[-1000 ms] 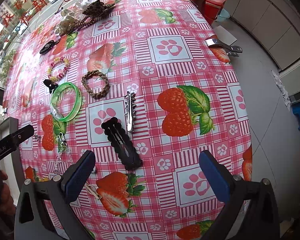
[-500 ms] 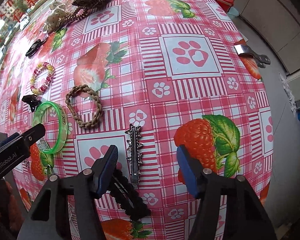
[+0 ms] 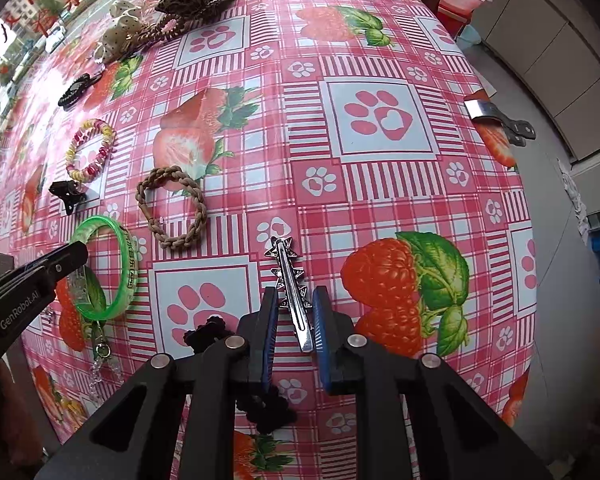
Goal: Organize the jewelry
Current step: 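Grasp the green bangle with the left tool while the right tool grasps the silver spiked clip, then carry the green bangle to the white tray while the right tool carries the silver clip there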
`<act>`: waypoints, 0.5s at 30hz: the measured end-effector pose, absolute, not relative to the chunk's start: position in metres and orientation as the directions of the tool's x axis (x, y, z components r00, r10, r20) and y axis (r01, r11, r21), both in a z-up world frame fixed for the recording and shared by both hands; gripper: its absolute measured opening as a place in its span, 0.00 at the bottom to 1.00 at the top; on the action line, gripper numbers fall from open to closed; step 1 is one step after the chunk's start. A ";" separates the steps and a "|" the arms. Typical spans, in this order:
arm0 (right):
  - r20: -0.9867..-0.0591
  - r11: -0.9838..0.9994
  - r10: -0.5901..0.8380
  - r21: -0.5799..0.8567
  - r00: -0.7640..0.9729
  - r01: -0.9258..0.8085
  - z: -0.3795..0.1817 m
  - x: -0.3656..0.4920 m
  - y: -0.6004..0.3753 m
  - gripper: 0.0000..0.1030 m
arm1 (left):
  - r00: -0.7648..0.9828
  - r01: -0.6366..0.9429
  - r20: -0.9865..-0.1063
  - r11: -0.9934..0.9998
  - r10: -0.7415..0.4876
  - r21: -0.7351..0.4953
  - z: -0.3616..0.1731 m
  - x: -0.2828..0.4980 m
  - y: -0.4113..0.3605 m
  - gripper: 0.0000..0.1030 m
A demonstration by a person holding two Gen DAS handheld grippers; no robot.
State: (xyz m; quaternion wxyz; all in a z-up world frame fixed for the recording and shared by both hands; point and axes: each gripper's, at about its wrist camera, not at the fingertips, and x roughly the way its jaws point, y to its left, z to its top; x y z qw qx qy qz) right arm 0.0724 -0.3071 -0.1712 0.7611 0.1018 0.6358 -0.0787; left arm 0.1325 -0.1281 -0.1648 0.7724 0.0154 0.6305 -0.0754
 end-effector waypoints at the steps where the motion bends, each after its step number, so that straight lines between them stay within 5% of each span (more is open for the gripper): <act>1: -0.982 0.965 0.017 0.065 0.187 0.253 -0.169 0.071 -0.309 0.18 | 0.200 0.138 -0.974 0.987 -0.105 -0.078 -0.160 0.130 -0.126 0.18; 15: -0.961 0.961 0.089 0.152 0.263 0.231 -0.108 0.048 -0.301 0.18 | 0.289 0.085 -0.943 0.985 -0.166 -0.147 -0.102 0.098 -0.061 0.18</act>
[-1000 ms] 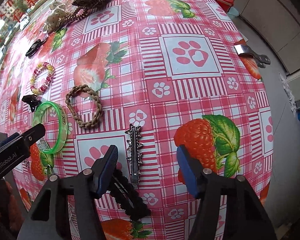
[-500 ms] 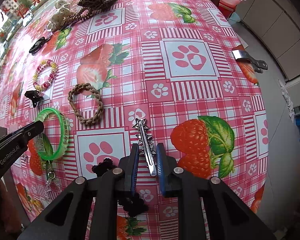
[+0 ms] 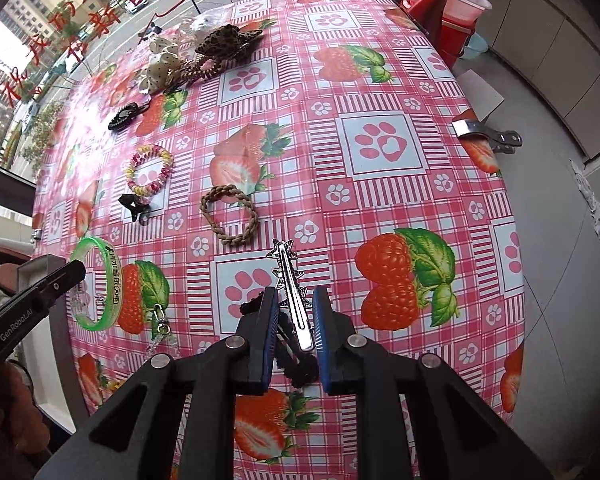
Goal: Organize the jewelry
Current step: 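Carry the green bangle to the white tray while the right tool carries the silver clip there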
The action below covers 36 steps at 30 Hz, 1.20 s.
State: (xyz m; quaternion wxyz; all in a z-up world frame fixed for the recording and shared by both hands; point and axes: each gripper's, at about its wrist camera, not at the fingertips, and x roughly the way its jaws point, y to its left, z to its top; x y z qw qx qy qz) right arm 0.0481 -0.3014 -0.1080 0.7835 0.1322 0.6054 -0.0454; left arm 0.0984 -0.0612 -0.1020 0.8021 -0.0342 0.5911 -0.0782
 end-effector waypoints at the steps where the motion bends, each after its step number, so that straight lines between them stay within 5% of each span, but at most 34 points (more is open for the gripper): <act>1: -0.959 0.962 0.094 0.156 0.267 0.222 -0.103 0.048 -0.297 0.18 | 0.297 0.076 -0.941 0.987 -0.161 -0.145 -0.099 0.095 -0.054 0.18; 18: -0.918 0.954 0.299 0.276 0.262 -0.121 -0.068 0.070 -0.103 0.18 | 0.367 -0.183 -0.930 0.980 -0.006 -0.078 -0.076 0.049 0.128 0.18; 36: -0.914 0.888 0.372 0.301 0.159 -0.347 -0.123 0.120 0.066 0.18 | 0.336 -0.295 -0.937 0.955 0.097 -0.007 -0.148 0.075 0.220 0.18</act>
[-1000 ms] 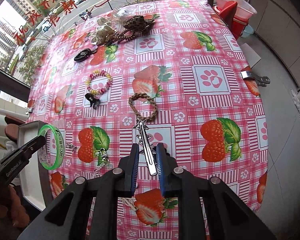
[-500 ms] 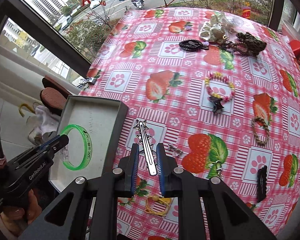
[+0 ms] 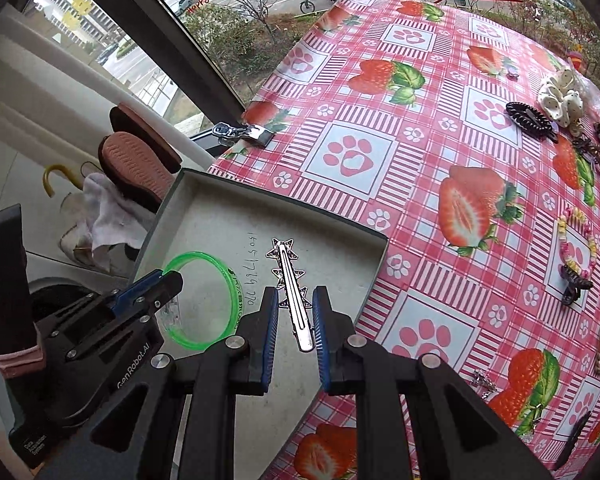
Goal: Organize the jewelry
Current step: 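Carry the green bangle to the white tray while the right tool carries the silver clip there, then open the left tool over the tray while the right tool releases the silver clip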
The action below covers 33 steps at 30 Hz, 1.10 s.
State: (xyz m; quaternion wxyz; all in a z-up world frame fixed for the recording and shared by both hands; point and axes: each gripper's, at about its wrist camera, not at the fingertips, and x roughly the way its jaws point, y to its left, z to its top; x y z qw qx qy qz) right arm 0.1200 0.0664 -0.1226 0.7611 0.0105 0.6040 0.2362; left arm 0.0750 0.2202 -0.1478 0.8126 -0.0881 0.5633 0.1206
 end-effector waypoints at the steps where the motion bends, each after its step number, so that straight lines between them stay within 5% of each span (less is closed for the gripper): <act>1: -0.916 0.890 0.371 0.303 0.153 -0.342 -0.128 0.123 0.069 0.18 | 0.333 -0.293 -0.937 0.956 0.102 0.000 -0.152 0.077 0.221 0.18; 16: -0.940 0.906 0.321 0.271 0.111 -0.326 -0.174 0.134 0.088 0.19 | 0.291 -0.283 -0.938 0.954 0.187 0.102 -0.172 0.079 0.222 0.18; 21: -0.929 0.900 0.354 0.309 0.104 -0.307 -0.170 0.134 0.083 0.40 | 0.278 -0.298 -0.948 0.952 0.153 0.066 -0.173 0.075 0.225 0.19; 27: -0.890 0.885 0.426 0.372 0.162 -0.280 -0.139 0.132 0.061 0.44 | 0.298 -0.287 -0.940 0.955 0.164 0.076 -0.164 0.071 0.221 0.19; 28: -0.884 0.883 0.435 0.381 0.174 -0.274 -0.133 0.130 0.055 0.45 | 0.300 -0.283 -0.940 0.956 0.163 0.076 -0.162 0.071 0.220 0.44; 29: -0.878 0.882 0.442 0.387 0.185 -0.268 -0.127 0.129 0.050 0.46 | 0.303 -0.287 -0.938 0.955 0.168 0.078 -0.160 0.070 0.220 0.99; 33: -0.867 0.885 0.446 0.391 0.220 -0.254 -0.111 0.120 0.032 0.47 | 0.353 -0.289 -0.914 0.953 0.199 0.096 -0.142 0.068 0.215 1.00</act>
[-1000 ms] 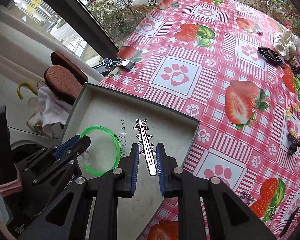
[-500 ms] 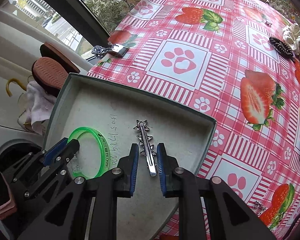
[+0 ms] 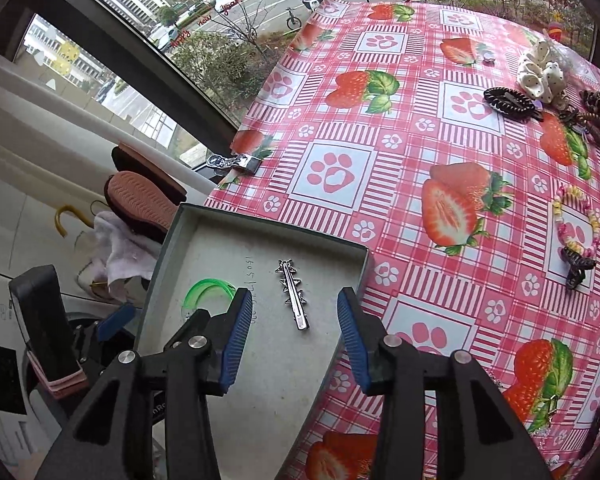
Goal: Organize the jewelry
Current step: 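Open the left tool over the tray while the right tool releases the silver clip, then move both tools back over the table toward the black hair clips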
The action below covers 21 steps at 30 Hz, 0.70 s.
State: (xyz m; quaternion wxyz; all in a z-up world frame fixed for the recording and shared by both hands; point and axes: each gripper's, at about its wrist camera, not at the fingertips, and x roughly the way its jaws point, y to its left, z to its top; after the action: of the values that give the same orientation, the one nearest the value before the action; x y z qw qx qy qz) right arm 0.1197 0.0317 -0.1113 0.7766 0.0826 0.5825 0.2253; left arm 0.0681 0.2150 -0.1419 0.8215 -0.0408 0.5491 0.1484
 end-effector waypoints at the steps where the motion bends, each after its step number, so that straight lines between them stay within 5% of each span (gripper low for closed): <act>1: -0.866 0.886 0.445 0.389 0.228 -0.252 -0.108 0.117 0.026 0.47 | 0.352 -0.290 -0.914 0.952 0.201 0.098 -0.139 0.068 0.214 1.00; 7: -0.871 0.902 0.426 0.388 0.244 -0.190 -0.103 0.100 -0.016 0.59 | 0.381 -0.248 -0.908 0.965 0.174 0.081 -0.119 0.060 0.194 1.00; 11: -0.880 0.915 0.403 0.384 0.253 -0.122 -0.105 0.087 -0.050 0.79 | 0.367 -0.154 -0.928 0.988 0.073 0.017 -0.116 0.053 0.167 1.00; 21: -0.918 0.949 0.280 0.309 0.280 0.065 -0.110 0.054 -0.150 0.79 | 0.334 0.072 -0.941 0.997 -0.057 -0.035 -0.108 0.044 0.060 1.00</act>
State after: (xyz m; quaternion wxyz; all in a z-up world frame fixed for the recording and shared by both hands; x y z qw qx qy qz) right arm 0.0542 -0.1503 -0.1105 0.7868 0.1445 0.5961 0.0683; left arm 0.0442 0.0597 -0.1079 0.8166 0.0065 0.5758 -0.0398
